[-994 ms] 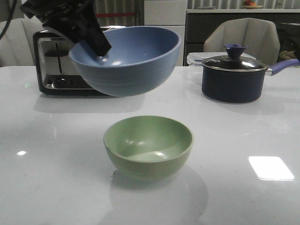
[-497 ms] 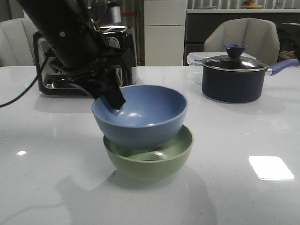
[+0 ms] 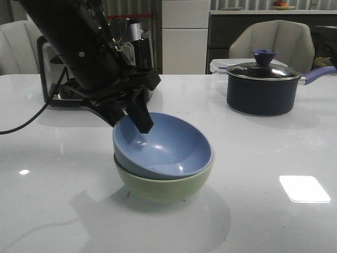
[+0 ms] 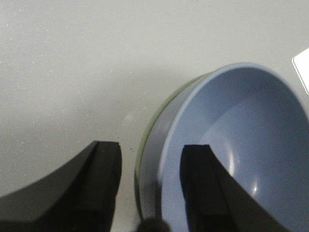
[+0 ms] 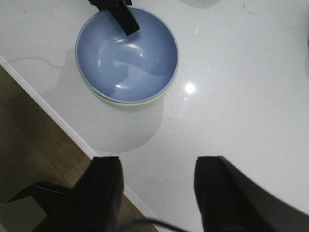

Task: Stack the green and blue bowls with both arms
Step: 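Open the left gripper and raise it away from the stacked bowls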

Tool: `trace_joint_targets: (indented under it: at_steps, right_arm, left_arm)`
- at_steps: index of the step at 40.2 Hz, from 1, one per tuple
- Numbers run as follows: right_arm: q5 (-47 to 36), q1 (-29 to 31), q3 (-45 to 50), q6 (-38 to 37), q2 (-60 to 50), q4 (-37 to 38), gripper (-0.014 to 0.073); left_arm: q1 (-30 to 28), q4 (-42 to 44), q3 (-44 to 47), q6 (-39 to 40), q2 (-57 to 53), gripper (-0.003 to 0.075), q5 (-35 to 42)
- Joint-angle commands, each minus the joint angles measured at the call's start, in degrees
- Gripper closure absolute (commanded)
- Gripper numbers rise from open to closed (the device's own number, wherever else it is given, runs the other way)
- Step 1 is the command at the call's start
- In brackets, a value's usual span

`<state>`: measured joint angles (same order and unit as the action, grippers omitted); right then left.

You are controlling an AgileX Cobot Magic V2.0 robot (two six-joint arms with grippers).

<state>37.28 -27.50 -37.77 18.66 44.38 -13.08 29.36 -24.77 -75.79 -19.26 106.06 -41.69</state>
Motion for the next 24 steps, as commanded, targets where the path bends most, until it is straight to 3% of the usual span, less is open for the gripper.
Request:
trace_joint_targets:
  at_steps: [1,7,13,24]
  right_arm:
    - [-4.1,-0.1,-1.5,0.5,-0.4,-0.4,0.0139]
    - [-4.1,-0.1,-1.5,0.5,-0.4,-0.4,0.0139]
    - [-4.1,-0.1,-1.5,0.5,-0.4,-0.4,0.0139]
    - [-4.2,-0.1,-1.5,0.5,-0.4,-0.4,0.0139]
  left_arm:
    - [0.5,-0.2,-2.3,0.1,-4.1,0.0336,0.9]
    - [0.5,2.4,-2.4,0.1,-9.2,0.0337,0.1]
    - [0.5,5.3,-2.2,0.1,-16.0,0.0337,-5.6]
    - [0.5,13.1,5.6,2.2,-31.2,0.0337,-7.5]
